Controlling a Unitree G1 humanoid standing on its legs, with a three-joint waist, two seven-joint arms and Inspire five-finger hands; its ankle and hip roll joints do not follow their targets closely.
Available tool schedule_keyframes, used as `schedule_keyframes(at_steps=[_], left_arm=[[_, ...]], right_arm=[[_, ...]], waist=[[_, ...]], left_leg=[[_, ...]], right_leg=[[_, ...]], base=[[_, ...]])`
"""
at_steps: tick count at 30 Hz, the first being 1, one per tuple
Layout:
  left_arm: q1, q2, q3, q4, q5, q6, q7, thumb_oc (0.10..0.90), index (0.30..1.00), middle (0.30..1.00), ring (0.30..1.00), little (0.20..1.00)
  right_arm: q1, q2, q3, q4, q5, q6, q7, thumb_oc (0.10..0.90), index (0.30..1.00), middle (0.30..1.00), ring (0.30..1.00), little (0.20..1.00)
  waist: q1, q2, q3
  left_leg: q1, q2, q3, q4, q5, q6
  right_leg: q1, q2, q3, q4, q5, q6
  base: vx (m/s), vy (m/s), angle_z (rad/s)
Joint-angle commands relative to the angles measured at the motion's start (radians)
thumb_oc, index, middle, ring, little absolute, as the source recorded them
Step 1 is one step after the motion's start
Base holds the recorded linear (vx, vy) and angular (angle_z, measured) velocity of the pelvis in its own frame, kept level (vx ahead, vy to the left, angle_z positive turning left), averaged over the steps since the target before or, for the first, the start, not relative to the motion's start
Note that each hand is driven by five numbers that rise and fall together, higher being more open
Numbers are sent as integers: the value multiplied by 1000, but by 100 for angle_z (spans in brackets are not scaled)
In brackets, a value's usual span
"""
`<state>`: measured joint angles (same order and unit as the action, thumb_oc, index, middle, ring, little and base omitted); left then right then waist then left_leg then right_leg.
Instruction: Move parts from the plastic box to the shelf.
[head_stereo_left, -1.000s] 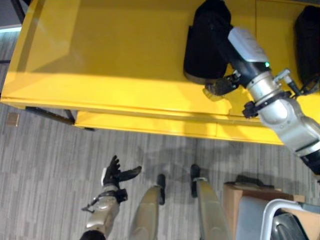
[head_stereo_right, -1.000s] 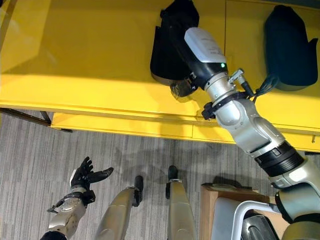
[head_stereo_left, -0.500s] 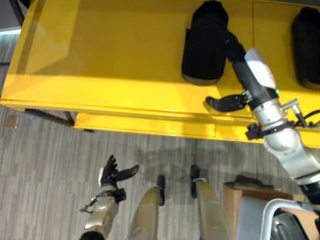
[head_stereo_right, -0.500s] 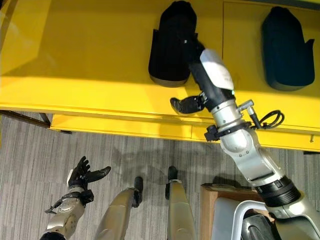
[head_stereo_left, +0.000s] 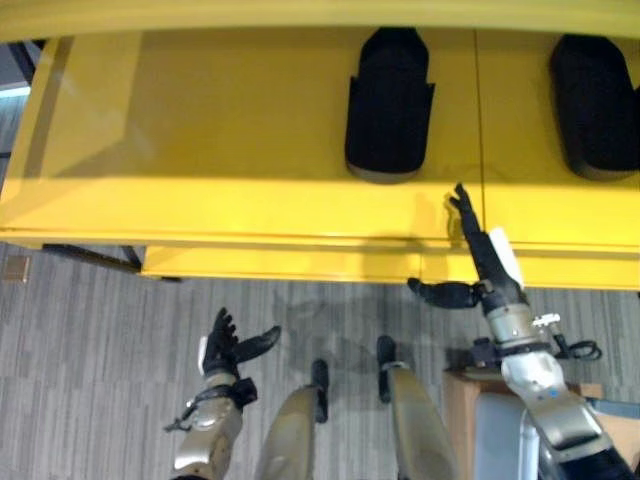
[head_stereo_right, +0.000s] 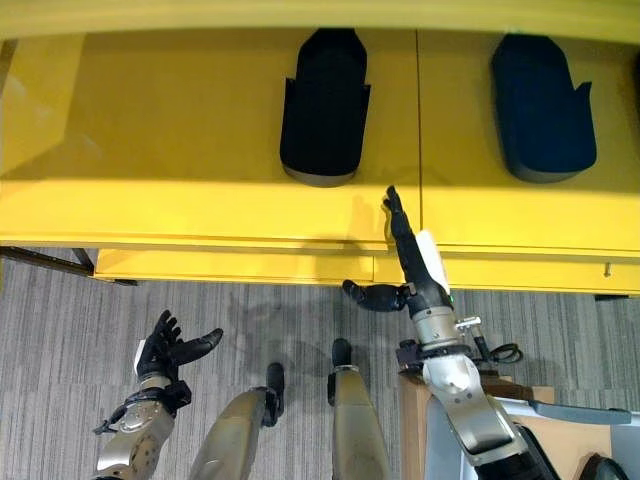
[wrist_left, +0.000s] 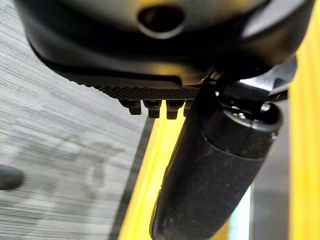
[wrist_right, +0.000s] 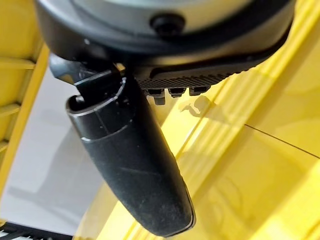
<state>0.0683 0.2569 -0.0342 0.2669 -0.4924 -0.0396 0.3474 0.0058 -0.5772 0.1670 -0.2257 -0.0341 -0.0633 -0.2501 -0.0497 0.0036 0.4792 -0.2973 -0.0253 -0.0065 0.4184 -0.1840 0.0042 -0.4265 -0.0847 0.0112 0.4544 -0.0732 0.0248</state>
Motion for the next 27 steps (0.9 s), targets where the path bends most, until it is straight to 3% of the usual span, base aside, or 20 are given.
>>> schedule_keyframes(at_steps=[1, 16, 27], left_arm=[[98, 53, 46, -108, 24, -90, 24, 900, 1000, 1000, 1000, 1000], [170, 59, 211, -466, 46, -192, 39, 900, 1000, 1000, 1000, 1000], [21, 112, 145, -537, 51, -227, 5, 900, 1000, 1000, 1000, 1000]], right_arm=[[-21, 12, -101, -35, 82, -114, -32, 900, 1000, 1000, 1000, 1000], [95, 25, -194, -19, 98, -128, 1, 900, 1000, 1000, 1000, 1000], [79, 33, -174, -15, 122, -156, 19, 900, 1000, 1000, 1000, 1000]], waist=[[5, -5, -134], [28, 7, -169], [2, 6, -185]], left_leg=[[-26, 0, -7, -49, 63, -15], [31, -12, -68, -99, 77, -29], [34, -3, -54, -100, 73, -31]], right_leg=[[77, 6, 16, 12, -122, 10], [141, -15, -34, 1, -155, 3], [132, -9, -18, 5, -153, 5]], base=[[28, -27, 6], [18, -30, 16], [7, 1, 2]])
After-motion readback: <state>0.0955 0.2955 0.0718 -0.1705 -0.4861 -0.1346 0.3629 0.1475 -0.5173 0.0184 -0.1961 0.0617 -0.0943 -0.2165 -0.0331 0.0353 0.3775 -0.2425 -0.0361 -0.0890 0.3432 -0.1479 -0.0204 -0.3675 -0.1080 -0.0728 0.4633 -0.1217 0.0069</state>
